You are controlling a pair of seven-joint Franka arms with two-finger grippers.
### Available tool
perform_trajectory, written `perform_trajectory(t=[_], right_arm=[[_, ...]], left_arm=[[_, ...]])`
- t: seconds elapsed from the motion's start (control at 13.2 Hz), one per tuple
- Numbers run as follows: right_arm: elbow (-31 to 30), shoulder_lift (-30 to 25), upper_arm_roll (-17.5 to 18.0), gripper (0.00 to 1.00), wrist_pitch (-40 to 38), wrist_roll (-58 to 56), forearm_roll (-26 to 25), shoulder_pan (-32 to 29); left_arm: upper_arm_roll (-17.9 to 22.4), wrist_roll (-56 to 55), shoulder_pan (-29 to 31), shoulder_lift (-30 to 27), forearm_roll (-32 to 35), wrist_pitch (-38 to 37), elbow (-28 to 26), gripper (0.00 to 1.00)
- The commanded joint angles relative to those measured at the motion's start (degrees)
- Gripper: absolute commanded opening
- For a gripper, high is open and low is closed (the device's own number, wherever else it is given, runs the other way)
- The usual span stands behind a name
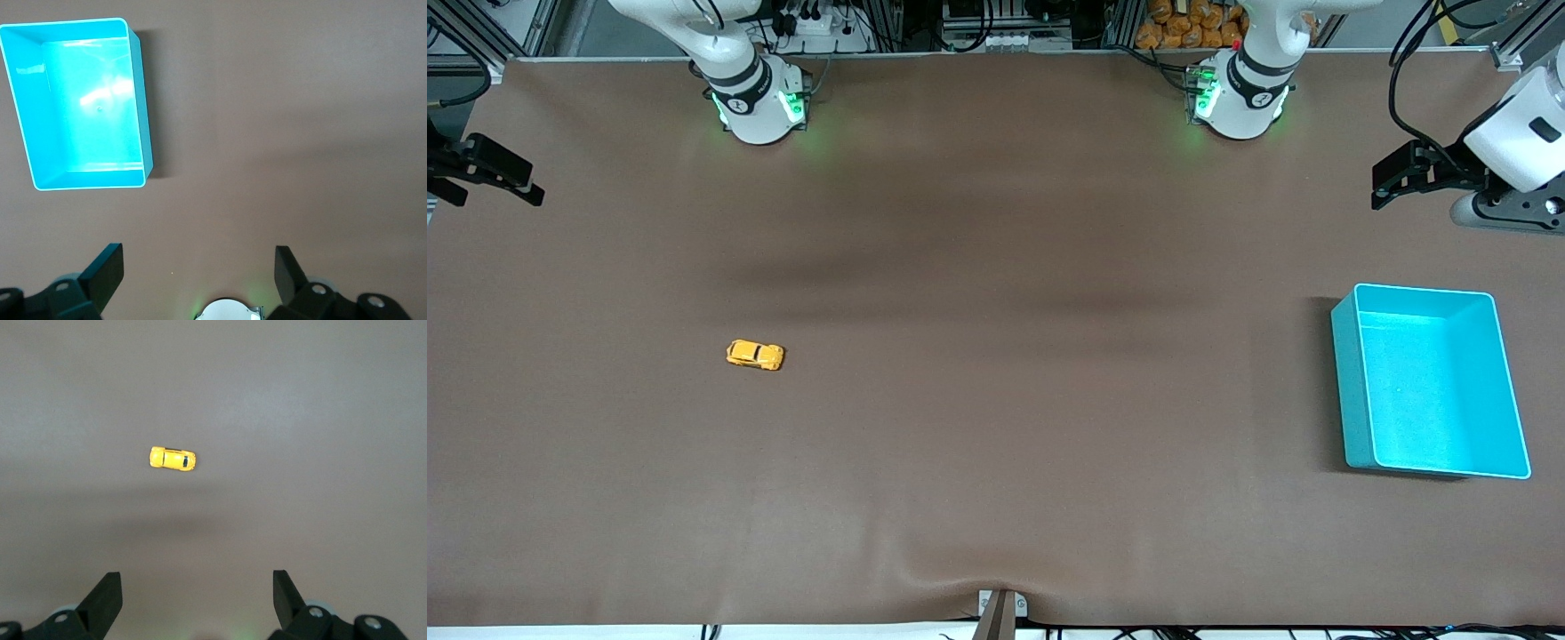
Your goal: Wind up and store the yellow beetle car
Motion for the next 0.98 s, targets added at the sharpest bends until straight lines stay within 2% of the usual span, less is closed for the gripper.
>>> perform_trajectory(t=[0.0,0.68,0.91], right_arm=[[-1.7,-1.6,0.1,1.00,2.0,0.9,0.6,-0.8],[-1.8,-1.5,0.1,1.00,3.1,0.7,0.3,-0.7],[-1.7,-1.5,0.5,1.00,3.1,0.4,-2.3,-0.1]], left_arm=[[-0.2,-0.1,0.1,-0.2,-0.2,-0.1,0.3,1.00],[-0.2,-0.1,0.1,-0.1,-0.1,-0.1,0.2,1.00],[-0.2,-0.1,0.1,-0.1,-0.2,-0.1,0.2,1.00]])
